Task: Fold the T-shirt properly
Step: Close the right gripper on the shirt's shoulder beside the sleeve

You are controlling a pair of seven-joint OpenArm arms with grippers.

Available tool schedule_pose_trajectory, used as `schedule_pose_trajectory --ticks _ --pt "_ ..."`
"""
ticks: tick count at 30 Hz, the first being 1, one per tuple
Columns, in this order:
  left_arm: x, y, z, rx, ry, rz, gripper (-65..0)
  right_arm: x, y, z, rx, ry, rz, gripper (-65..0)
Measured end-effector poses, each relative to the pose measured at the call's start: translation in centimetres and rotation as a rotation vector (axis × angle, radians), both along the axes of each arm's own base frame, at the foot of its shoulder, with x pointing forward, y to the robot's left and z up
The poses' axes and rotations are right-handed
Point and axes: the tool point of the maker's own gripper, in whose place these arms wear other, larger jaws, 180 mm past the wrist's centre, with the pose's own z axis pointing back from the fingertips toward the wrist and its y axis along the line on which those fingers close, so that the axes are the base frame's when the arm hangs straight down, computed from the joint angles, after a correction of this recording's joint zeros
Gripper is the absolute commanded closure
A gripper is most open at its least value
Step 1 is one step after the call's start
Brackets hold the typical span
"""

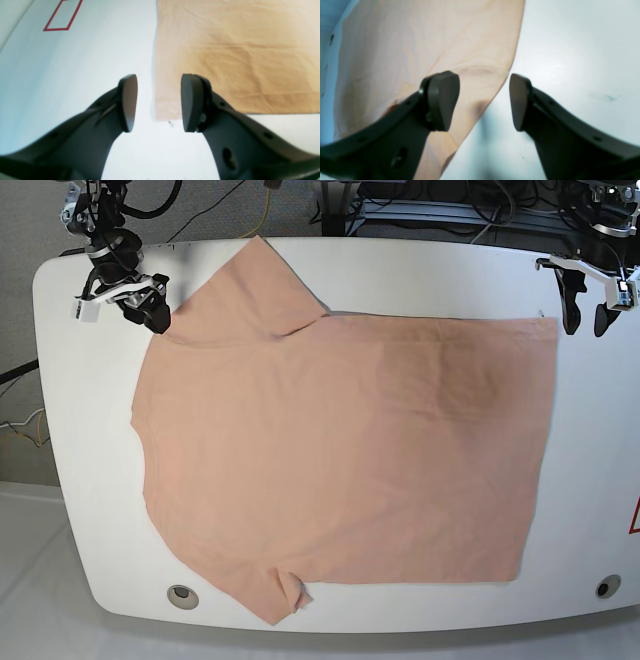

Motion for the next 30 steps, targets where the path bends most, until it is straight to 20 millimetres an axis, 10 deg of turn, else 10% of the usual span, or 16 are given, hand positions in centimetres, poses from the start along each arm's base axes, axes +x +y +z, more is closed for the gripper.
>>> schedule_pose_trajectory --ticks 30 --pt "-0.1 4.3 -0.5 -0.188 0.080 0.137 -29.9 -0.6 1.7 -2.6 0.046 0.069 0.018 -34.0"
